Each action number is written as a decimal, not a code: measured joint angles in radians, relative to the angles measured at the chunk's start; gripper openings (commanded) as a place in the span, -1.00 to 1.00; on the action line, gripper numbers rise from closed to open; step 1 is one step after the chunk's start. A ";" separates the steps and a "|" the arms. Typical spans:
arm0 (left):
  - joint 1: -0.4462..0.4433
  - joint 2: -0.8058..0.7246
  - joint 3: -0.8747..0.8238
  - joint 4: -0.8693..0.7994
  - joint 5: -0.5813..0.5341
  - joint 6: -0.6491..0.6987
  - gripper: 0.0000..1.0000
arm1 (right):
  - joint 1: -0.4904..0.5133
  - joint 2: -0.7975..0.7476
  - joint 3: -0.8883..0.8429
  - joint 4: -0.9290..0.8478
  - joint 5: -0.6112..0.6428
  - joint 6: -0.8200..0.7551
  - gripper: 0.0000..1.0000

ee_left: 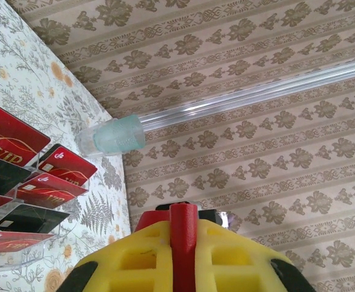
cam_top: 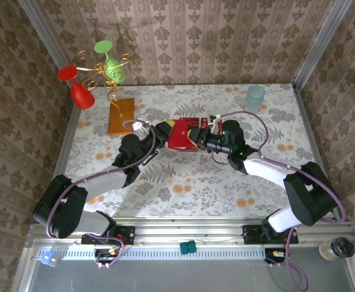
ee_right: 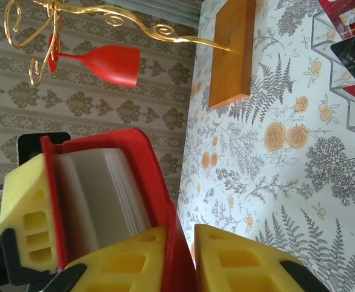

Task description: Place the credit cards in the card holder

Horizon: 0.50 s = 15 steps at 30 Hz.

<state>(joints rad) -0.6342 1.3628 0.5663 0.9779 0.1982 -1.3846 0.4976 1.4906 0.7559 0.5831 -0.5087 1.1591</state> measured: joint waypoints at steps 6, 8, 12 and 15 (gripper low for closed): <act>0.000 0.006 0.008 0.021 -0.001 -0.011 -1.00 | -0.006 0.028 -0.010 0.071 -0.020 0.045 -0.35; 0.000 0.009 0.010 0.025 -0.001 -0.012 -1.00 | -0.007 0.035 -0.014 0.110 -0.035 0.063 -0.50; -0.001 0.013 0.010 0.048 -0.004 -0.016 -1.00 | -0.014 0.043 -0.034 0.188 -0.068 0.102 -0.89; -0.008 0.013 0.010 0.060 -0.003 -0.019 -1.00 | -0.018 0.043 -0.047 0.220 -0.083 0.114 -0.91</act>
<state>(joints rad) -0.6422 1.3758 0.5758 1.0382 0.1947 -1.4040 0.4801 1.5337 0.7086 0.8028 -0.5919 1.2728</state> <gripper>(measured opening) 0.106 0.066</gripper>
